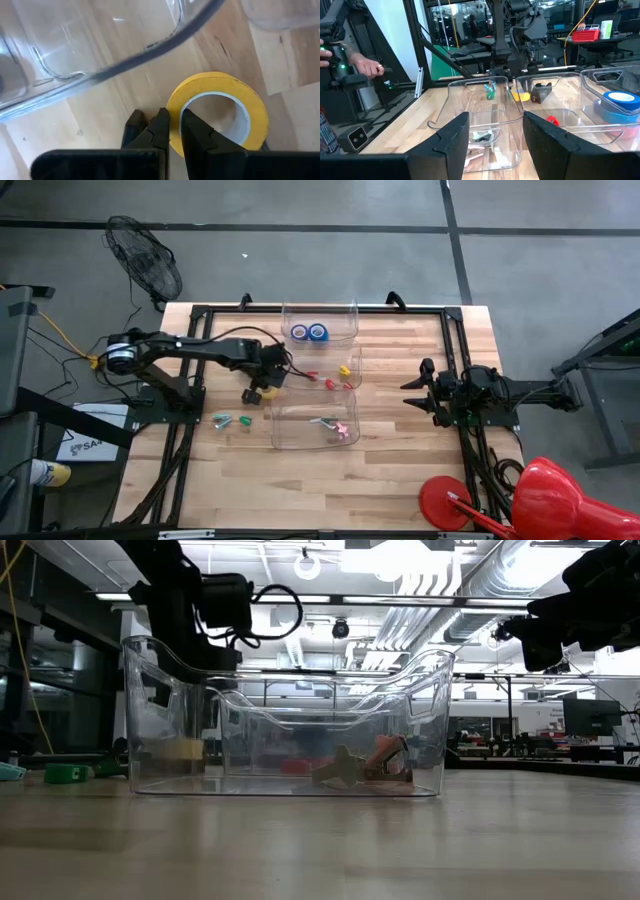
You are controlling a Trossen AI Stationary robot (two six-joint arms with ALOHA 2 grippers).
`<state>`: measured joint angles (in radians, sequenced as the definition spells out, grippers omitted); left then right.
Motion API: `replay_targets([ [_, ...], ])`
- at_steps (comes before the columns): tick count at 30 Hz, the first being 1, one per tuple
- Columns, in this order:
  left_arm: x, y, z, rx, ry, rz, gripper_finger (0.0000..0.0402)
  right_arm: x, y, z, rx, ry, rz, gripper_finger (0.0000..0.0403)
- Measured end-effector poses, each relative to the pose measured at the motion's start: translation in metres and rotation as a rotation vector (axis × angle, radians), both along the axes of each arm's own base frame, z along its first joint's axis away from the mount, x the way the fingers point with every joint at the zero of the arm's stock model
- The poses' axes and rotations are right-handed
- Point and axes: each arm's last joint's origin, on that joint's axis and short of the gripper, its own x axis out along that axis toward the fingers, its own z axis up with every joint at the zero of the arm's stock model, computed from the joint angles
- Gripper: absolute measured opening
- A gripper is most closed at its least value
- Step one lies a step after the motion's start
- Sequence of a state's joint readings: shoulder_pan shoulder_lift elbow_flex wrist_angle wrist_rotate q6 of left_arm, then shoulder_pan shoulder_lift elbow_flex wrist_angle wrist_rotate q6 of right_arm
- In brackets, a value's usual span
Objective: Pick and place Stapler, Stapler remover, tape
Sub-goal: Put the yellow tape into the top transparent bin
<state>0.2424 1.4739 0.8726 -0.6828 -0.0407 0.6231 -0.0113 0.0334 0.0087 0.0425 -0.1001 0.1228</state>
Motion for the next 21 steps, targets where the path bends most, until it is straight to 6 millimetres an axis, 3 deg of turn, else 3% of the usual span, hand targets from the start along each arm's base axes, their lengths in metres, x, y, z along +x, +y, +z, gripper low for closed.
replay_targets([
  [11,-0.013,0.0,0.024,0.064,-0.069,0.095,0.002,0.0,0.0,0.0,0.0,0.0,0.0,0.0177],
  [21,-0.022,0.028,0.061,0.065,-0.239,0.458,0.0019,0.0,0.0,0.0,0.0,0.0,0.0,0.0177],
])
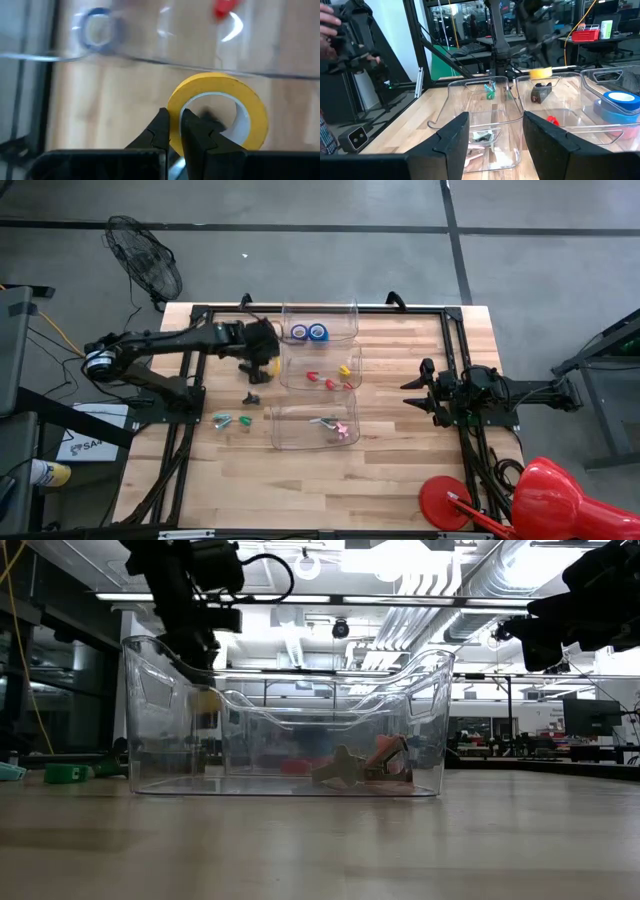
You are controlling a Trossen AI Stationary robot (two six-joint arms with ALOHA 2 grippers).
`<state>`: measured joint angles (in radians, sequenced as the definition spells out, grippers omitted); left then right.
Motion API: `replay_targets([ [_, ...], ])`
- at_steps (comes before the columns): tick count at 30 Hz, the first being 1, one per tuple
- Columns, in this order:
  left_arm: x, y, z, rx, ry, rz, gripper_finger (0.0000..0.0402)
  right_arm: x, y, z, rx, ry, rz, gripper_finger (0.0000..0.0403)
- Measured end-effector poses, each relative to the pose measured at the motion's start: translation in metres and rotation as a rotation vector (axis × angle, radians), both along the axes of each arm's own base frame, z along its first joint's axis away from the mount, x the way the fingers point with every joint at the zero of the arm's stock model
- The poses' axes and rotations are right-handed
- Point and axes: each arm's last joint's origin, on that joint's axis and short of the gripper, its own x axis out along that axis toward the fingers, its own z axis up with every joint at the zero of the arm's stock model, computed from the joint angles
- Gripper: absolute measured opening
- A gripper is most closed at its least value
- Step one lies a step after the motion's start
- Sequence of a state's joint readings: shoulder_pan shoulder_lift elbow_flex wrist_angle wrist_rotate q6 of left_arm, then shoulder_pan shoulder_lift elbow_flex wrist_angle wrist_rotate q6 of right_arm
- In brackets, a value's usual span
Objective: Pick and place Stapler, Stapler remover, tape
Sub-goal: Put the yellow tape into the top transparent bin
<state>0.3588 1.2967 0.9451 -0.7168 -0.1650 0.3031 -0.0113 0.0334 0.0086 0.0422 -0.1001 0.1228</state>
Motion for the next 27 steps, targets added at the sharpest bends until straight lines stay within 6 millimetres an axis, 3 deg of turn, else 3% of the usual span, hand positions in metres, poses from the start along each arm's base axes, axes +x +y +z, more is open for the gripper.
replay_targets([
  [8,-0.001,0.029,0.039,0.064,-0.098,0.13,0.0019,0.0,0.0,0.0,0.0,0.0,0.0,0.0177],
  [12,0.003,0.044,0.049,0.102,-0.109,0.163,0.0019,0.0,0.0,0.0,0.0,0.0,0.0,0.0177],
  [27,0.072,0.101,0.042,0.148,-0.005,0.168,0.0019,0.0,0.0,0.0,0.0,0.0,0.0,0.0177],
])
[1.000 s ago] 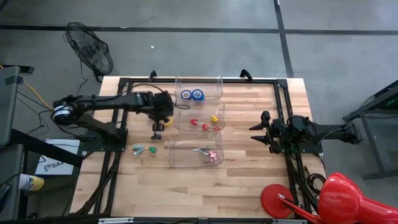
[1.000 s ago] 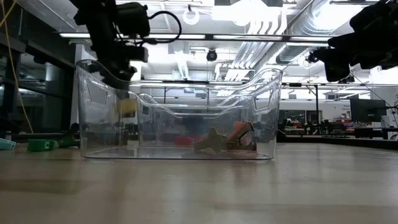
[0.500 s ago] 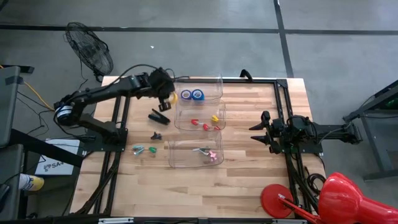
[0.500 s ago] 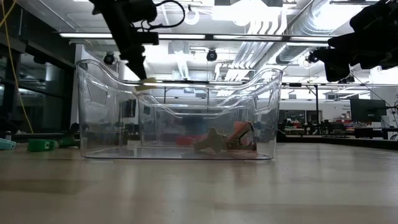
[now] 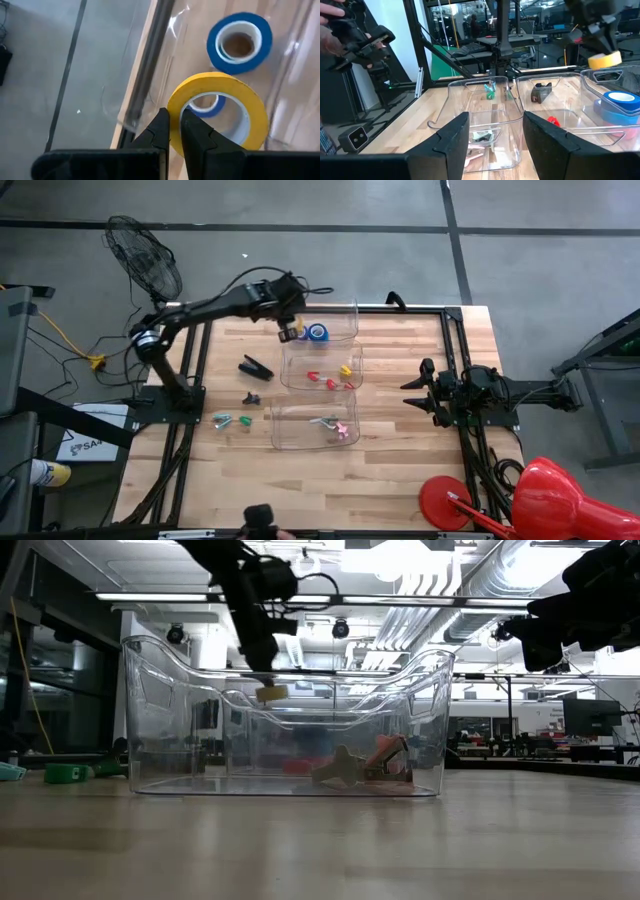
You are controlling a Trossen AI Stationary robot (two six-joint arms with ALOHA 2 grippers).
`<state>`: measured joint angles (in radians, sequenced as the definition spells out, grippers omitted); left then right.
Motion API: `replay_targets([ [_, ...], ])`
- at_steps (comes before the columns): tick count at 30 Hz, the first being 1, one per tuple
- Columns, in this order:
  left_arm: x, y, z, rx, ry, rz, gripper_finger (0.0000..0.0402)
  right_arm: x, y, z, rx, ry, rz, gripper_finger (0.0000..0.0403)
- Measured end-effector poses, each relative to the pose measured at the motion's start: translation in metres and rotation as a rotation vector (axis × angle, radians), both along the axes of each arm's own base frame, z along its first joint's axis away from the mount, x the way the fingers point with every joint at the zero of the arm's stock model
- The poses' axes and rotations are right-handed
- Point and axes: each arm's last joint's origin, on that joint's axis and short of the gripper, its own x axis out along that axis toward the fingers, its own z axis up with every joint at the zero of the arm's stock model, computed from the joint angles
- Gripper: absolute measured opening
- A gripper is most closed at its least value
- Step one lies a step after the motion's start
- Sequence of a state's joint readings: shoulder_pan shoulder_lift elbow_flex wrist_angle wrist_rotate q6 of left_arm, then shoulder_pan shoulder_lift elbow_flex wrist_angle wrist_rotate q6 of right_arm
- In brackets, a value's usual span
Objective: Pick and place Stapler, Stapler remover, tape
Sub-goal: Put the yellow tape into the top transparent bin
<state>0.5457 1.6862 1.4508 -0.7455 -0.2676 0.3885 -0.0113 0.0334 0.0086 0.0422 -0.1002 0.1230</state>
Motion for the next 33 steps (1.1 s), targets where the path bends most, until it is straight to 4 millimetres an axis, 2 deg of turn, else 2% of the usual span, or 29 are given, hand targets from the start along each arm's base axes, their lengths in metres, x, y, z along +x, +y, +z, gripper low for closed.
replay_targets([
  [7,0.024,0.024,-0.01,-0.032,0.031,0.062,0.0019,0.0,0.0,0.0,0.0,0.0,0.0,0.0177],
  [17,0.032,0.052,-0.039,-0.115,0.112,0.215,0.0019,0.0,0.0,0.0,0.0,0.0,0.0,0.0177],
  [27,0.04,0.059,-0.065,-0.166,0.17,0.165,0.0019,0.0,0.0,0.0,0.0,0.0,0.0,0.0177],
  [33,0.042,0.06,-0.072,-0.169,0.191,0.134,0.0019,0.0,0.0,0.0,0.0,0.0,0.0,0.0177],
])
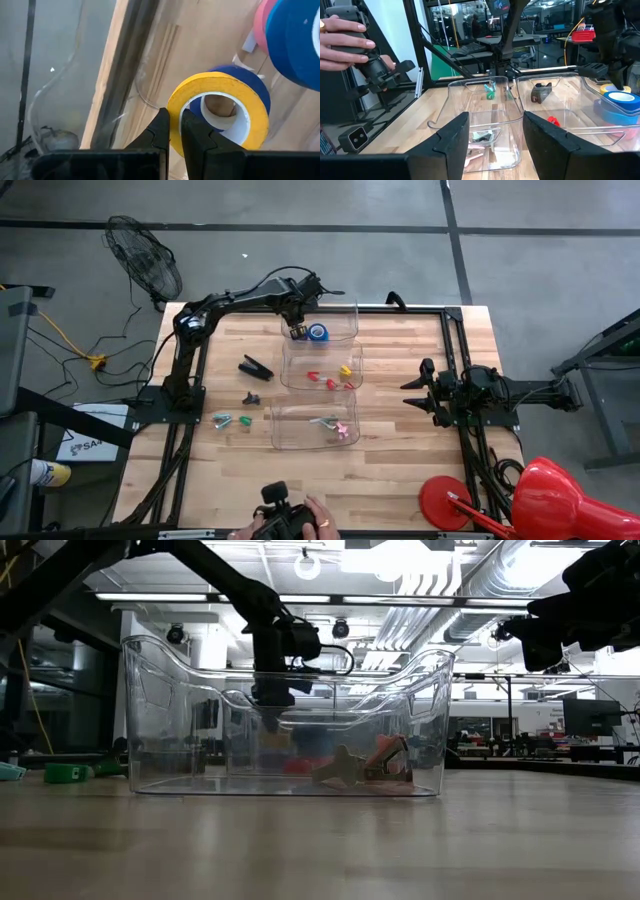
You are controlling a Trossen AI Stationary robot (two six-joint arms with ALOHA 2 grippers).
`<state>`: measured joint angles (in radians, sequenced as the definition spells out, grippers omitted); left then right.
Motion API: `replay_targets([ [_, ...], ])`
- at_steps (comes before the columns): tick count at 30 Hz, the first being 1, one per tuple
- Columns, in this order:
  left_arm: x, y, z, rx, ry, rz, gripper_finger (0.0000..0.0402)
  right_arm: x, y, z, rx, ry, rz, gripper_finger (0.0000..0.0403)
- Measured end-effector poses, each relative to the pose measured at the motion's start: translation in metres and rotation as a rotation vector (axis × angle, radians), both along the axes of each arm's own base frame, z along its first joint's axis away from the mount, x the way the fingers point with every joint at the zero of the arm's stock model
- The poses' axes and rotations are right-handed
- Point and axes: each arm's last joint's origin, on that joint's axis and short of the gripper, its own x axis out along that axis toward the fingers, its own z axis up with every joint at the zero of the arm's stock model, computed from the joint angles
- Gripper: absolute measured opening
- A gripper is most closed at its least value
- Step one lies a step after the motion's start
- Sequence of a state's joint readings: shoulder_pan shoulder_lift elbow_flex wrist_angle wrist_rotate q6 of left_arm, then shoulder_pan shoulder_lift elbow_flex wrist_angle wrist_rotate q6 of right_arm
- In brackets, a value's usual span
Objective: Pick and place Stapler, Stapler remover, tape
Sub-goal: Put the yellow tape into the top transparent bin
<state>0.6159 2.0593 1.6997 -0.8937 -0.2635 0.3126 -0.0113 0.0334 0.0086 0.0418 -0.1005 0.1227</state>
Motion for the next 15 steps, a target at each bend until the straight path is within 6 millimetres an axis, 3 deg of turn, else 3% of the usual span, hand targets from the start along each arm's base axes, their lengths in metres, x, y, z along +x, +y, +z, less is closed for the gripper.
replay_targets([
  [10,0.0006,-0.0005,-0.0003,-0.015,0.005,-0.057,0.0023,0.0,0.0,0.0001,0.0,0.0,0.0,0.0177],
  [15,0.0008,-0.0003,-0.0002,-0.012,0.006,-0.064,0.0064,0.0,0.0,0.0,0.0,0.0,0.0,0.0177],
])
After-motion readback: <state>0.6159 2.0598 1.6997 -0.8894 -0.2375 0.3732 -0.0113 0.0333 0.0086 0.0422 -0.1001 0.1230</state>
